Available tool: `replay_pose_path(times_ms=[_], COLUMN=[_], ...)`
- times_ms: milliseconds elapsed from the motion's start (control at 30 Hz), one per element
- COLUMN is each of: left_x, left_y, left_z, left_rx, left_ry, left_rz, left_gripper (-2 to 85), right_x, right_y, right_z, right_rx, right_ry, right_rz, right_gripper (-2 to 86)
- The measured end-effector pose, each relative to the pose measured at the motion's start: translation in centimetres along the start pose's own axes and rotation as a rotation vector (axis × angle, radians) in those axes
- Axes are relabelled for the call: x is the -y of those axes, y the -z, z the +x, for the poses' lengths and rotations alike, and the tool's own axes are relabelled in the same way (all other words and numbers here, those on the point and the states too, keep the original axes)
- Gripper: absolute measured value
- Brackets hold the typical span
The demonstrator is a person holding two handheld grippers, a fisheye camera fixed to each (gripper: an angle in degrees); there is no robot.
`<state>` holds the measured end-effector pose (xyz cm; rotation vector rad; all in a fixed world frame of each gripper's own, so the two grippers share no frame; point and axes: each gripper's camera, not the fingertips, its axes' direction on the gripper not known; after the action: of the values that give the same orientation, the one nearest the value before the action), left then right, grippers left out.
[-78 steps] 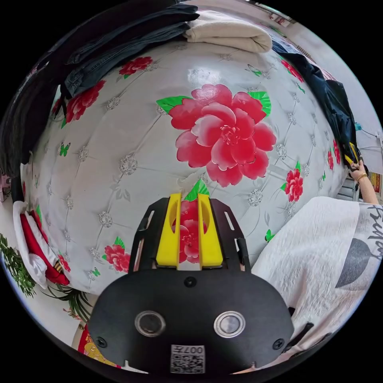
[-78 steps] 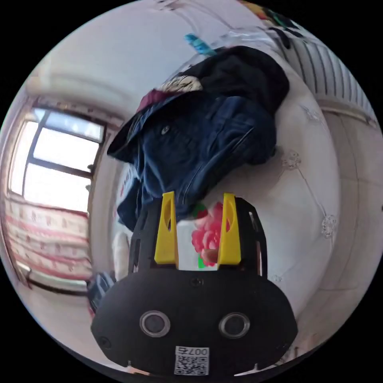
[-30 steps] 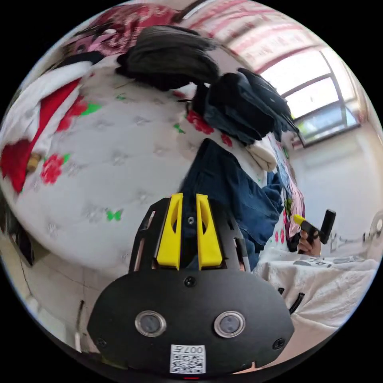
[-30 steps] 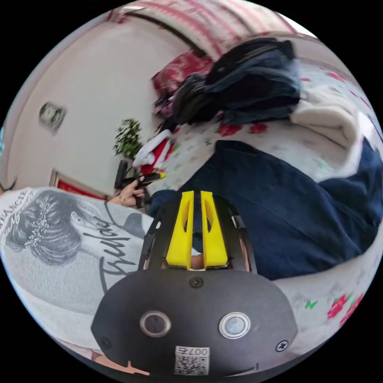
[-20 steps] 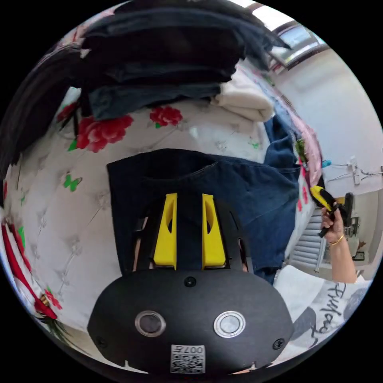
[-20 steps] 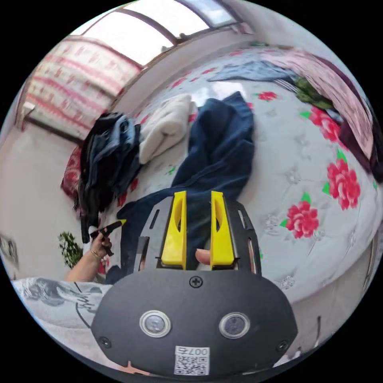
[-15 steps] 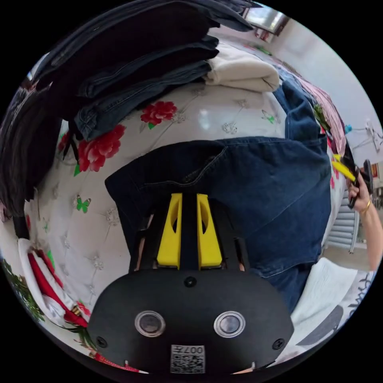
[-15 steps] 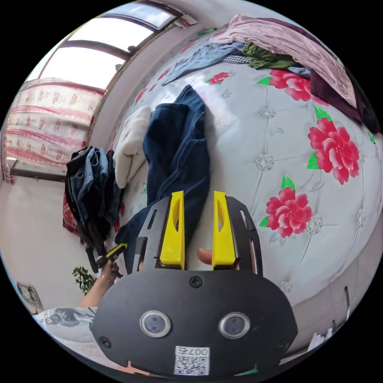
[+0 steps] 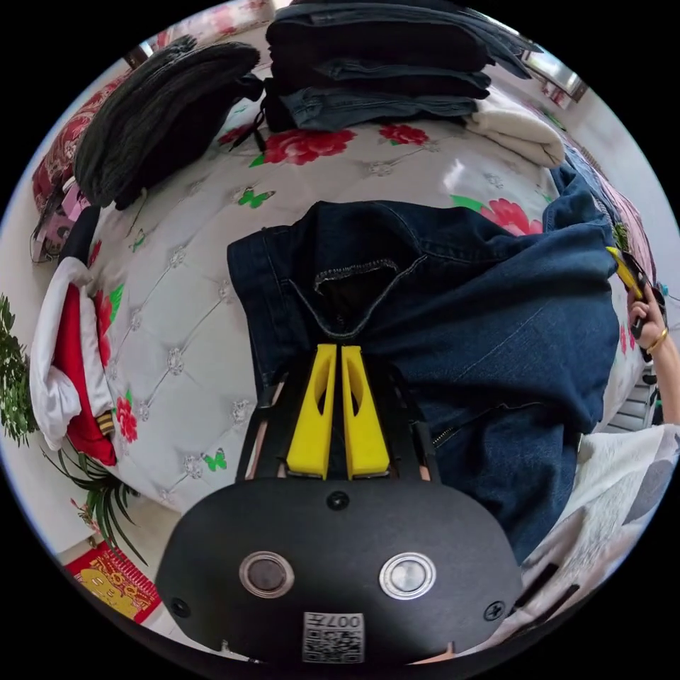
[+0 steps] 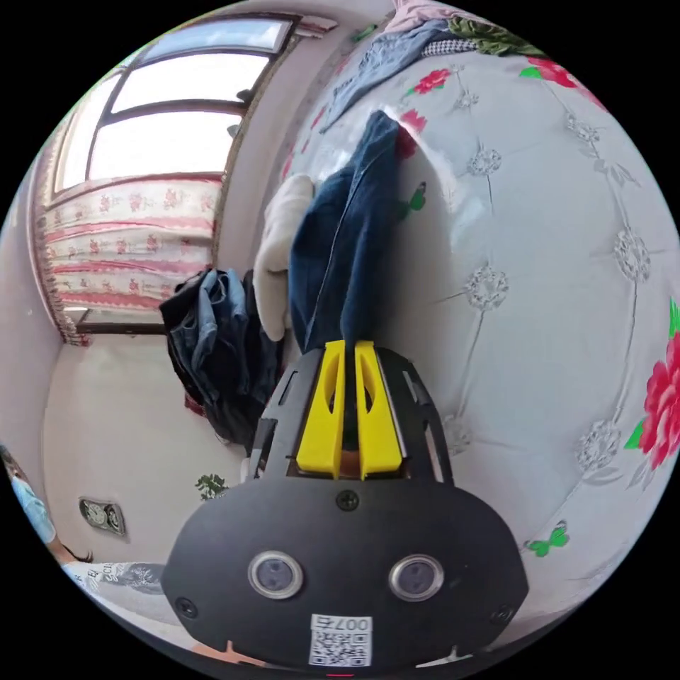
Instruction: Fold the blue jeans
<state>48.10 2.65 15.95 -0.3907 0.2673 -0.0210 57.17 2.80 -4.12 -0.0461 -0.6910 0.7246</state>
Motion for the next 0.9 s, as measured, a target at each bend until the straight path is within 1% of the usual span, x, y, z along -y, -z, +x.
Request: replay_pose_path(times_ms=[33, 100, 167, 233, 267, 333, 367, 433, 467, 533, 567, 600, 633, 667, 700, 733, 767, 800, 833, 867, 900], left_x=[0.1, 0.0, -0.3, -0.9, -1.5, -2.6, -3.3, -4.0, -4.1, -4.0, -3.9, -3.7, -3.6, -3.3, -3.0, -2.8, -2.6, -2.7, -2.9, -3.8, -5.1], left_y=[0.1, 0.4, 0.7, 1.0, 1.2, 1.4, 1.6, 1.9, 2.1, 2.4, 2.8, 3.2, 3.4, 3.6, 3.4, 3.1, 2.2, 1.8, 1.8, 2.4, 3.3], left_z=[0.0, 0.2, 0.7, 1.5, 2.4, 4.0, 5.1, 6.3, 6.8, 6.8, 6.3, 5.3, 4.7, 3.1, 1.1, -0.1, -2.9, -5.8, -7.3, -9.9, -11.9], left_rx=[-0.002, -0.009, -0.013, -0.020, -0.028, -0.029, -0.019, -0.005, 0.004, 0.018, 0.033, 0.054, 0.069, 0.107, 0.139, 0.144, 0.138, 0.100, 0.066, -0.003, -0.064], left_ry=[0.004, -0.003, -0.032, -0.079, -0.125, -0.213, -0.267, -0.308, -0.319, -0.318, -0.297, -0.263, -0.243, -0.195, -0.144, -0.114, -0.028, 0.078, 0.140, 0.263, 0.357], left_rz=[-0.003, -0.008, -0.008, -0.012, -0.011, 0.001, 0.022, 0.050, 0.064, 0.070, 0.083, 0.096, 0.103, 0.105, 0.086, 0.068, 0.016, -0.028, -0.035, -0.012, 0.044], left_gripper=[-1.0, -1.0, -1.0, -0.9, -0.9, -0.9, -0.9, -0.9, -0.9, -0.9, -0.9, -0.9, -0.9, -0.9, -0.9, -0.9, -0.9, -0.8, -0.7, -0.6, -0.4], right_x=[-1.3, -3.5, -6.0, -9.8, -10.8, -14.7, -15.6, -18.9, -19.5, -22.1, -22.7, -24.1, -25.3, -25.7, -25.8, -25.0, -24.4, -22.7, -20.8, -19.9, -18.4], right_y=[1.6, 4.3, 7.5, 12.3, 13.6, 18.3, 19.2, 21.2, 21.2, 19.5, 18.7, 16.8, 14.4, 13.0, 9.6, 5.9, 3.9, -0.1, -3.1, -4.2, -5.5], right_z=[-0.4, -1.2, -2.6, -5.4, -6.3, -10.8, -12.0, -17.9, -19.4, -25.6, -27.2, -30.2, -32.6, -33.7, -35.4, -36.4, -36.5, -36.1, -35.1, -34.3, -32.5], right_rx=[0.073, 0.137, 0.158, 0.171, 0.165, 0.107, 0.090, -0.030, -0.066, -0.192, -0.218, -0.255, -0.273, -0.273, -0.263, -0.265, -0.273, -0.309, -0.345, -0.348, -0.314], right_ry=[-0.002, 0.010, 0.048, 0.140, 0.172, 0.324, 0.368, 0.572, 0.625, 0.869, 0.944, 1.098, 1.255, 1.319, 1.392, 1.397, 1.394, 1.329, 1.214, 1.164, 1.075], right_rz=[0.039, 0.079, 0.115, 0.156, 0.170, 0.226, 0.237, 0.271, 0.275, 0.294, 0.302, 0.315, 0.325, 0.320, 0.284, 0.213, 0.166, 0.066, -0.033, -0.079, -0.157], right_gripper=[0.6, 0.3, 0.1, -0.1, -0.1, -0.2, -0.2, -0.1, -0.1, 0.0, 0.1, 0.3, 0.5, 0.6, 1.1, 1.6, 2.0, 2.9, 3.9, 4.4, 5.5])
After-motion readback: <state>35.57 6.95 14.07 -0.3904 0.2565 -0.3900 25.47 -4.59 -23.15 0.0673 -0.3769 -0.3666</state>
